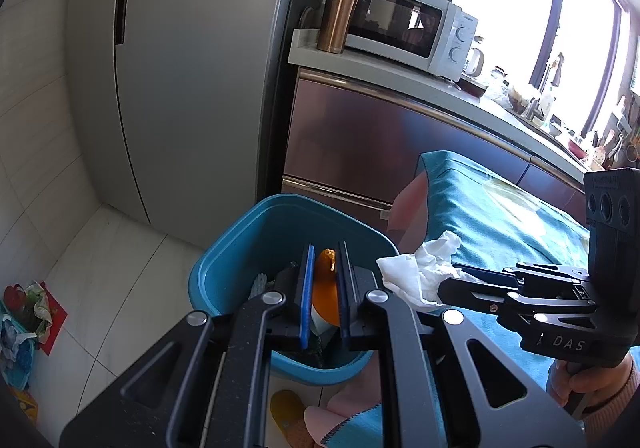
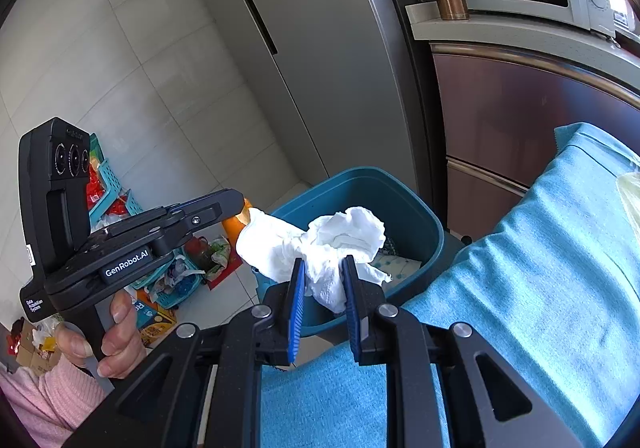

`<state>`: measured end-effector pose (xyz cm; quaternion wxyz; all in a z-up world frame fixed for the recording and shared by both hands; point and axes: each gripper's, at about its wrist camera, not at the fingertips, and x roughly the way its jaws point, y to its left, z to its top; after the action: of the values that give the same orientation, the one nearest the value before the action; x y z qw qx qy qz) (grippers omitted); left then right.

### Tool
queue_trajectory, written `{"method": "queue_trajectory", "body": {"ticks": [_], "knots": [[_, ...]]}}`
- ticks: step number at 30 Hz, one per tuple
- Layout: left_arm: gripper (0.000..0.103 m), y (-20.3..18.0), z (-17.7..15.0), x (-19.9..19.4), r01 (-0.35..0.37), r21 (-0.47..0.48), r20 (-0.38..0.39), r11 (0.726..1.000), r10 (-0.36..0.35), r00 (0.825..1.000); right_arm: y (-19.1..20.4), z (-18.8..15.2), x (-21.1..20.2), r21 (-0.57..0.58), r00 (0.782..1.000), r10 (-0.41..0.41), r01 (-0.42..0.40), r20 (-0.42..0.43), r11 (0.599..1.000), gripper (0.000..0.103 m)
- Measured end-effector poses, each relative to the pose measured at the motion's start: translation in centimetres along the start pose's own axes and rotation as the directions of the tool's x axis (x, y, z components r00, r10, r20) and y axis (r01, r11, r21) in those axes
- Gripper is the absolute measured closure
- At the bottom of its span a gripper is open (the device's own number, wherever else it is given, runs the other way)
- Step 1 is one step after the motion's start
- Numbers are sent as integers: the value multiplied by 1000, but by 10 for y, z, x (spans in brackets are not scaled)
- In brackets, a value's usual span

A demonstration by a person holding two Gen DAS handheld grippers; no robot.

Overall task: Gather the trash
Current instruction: 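Open both tools to drop the tissue and peel into the teal bin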

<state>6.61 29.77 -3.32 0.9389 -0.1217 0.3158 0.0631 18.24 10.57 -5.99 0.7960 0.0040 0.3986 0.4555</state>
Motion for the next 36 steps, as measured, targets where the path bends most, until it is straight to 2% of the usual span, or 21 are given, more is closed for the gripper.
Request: {"method": "queue_trajectory", "body": {"ticks": [36], "knots": [[92, 7, -5, 23, -35, -21, -39, 999, 34, 999, 5, 10, 39, -23, 995, -40, 38, -93, 999, 85]]}}
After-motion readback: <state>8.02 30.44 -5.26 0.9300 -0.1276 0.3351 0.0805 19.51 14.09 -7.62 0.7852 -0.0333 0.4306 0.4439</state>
